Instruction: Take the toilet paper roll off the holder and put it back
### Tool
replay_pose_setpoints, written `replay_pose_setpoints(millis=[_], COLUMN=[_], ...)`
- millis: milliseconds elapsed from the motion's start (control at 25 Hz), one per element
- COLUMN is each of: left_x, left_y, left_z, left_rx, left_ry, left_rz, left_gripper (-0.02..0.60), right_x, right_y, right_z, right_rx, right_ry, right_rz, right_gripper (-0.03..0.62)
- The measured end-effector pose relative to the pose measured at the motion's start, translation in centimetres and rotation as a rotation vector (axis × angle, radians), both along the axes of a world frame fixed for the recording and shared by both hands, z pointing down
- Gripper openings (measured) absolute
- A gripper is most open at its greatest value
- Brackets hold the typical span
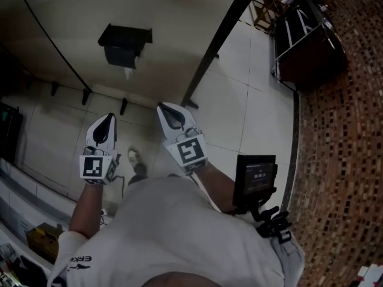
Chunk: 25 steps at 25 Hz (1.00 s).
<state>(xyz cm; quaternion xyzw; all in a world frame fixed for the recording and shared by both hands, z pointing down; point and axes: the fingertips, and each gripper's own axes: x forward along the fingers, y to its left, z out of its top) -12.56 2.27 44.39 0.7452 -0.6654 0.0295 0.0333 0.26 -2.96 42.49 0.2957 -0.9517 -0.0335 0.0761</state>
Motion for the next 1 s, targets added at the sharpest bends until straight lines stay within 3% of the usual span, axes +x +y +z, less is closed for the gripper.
replay_pose_setpoints(millis=[240,440,600,720,1000], left_x=[7.3,11.6,13.1,13.7,13.3], left_y=[6.3,9.5,11.0,11.5,13.5], left_z=[-0.1,-0.4,-0.7,-1.9,-2.3], left_rx=[-0.019,-0.020,-0.033,0.004,0.024], left_ry=[0.012,0.000,0.004,0.008,0.010], left_rz=[-0.051,-0.038,-0.035,-0.024,-0.020], left_gripper=[0.002,0.002,0.002,0.002,0.002], right_x=[6.2,9.0,9.8,10.1,9.7], right_y=[5.2,8.3,10.2,11.3,14.0], right_z=[-0.5,-0.7,-1.3,-1.8,-1.6], right_rx=[-0.019,-0.020,-0.018,-0.014,-0.014], right_ry=[-0.029,-0.034,-0.055,-0.049,-0.021], right_rz=[-0.019,-0.036,-0.033,-0.028,-0.031], right_gripper=[0.014,0.014,0.014,0.014,0.014])
